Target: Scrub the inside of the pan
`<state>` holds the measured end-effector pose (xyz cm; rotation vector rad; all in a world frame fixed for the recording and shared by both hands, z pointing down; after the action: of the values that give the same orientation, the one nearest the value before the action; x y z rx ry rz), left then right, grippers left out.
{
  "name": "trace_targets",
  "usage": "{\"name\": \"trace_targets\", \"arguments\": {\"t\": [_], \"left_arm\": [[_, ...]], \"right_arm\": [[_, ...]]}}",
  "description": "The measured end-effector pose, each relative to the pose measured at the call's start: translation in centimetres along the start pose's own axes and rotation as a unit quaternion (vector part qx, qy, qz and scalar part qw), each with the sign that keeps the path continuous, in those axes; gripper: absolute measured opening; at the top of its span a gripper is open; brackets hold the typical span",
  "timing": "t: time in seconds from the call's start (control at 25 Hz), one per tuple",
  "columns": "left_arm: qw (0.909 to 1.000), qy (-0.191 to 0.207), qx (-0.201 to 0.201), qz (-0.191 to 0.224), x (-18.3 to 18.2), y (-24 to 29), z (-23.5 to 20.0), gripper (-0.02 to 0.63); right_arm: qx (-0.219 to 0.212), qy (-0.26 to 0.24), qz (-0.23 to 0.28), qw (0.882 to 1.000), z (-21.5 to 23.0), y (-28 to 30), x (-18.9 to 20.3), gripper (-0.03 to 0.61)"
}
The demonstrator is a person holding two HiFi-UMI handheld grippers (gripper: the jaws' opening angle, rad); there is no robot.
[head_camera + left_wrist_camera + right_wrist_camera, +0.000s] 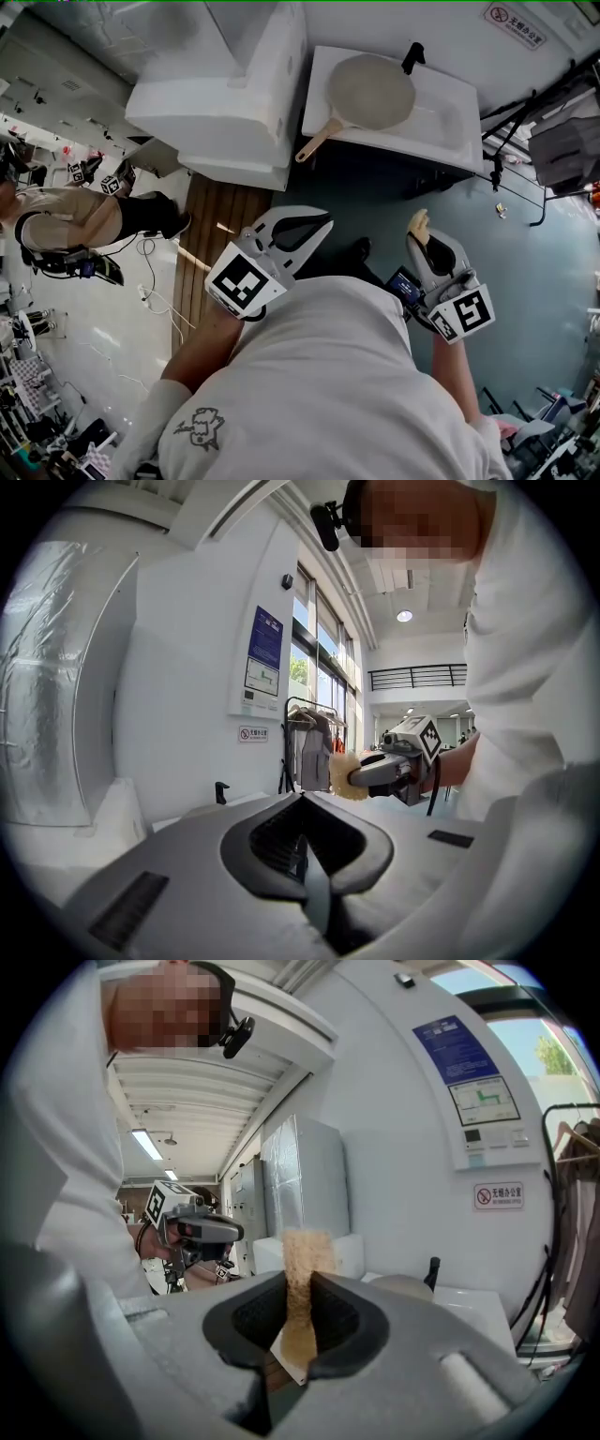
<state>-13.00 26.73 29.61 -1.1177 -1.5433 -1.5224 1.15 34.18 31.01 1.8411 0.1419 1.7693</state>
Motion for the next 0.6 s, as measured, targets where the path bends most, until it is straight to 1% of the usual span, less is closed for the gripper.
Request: {"name": "trace_targets", "arguments": {"t": [0.24, 0.6], "left_arm": [[1.0, 0.002, 0.004, 0.005, 0.0, -0.5, -0.1, 0.002], [0.9999, 0.001, 0.012, 0.003, 0.4, -0.9, 0.3, 0.002]], "right_arm": [[0.001, -0.005, 0.006, 1.0, -1.0, 0.3, -0.5, 0.051], [-0.001, 0.005, 0.005, 1.0, -2.2, 0.5, -0.3, 0.052]]}}
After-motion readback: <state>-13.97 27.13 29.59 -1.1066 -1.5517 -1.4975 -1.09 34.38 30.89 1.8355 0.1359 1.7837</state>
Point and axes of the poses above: the fingertips, and each gripper's own axes: y forward along the fingers, z to its right, x out of its underside, the point moved 2 cm from there along -y, backward along the fingers, and after that the axes turned 13 degrees about -z, right-handed, at the moved point
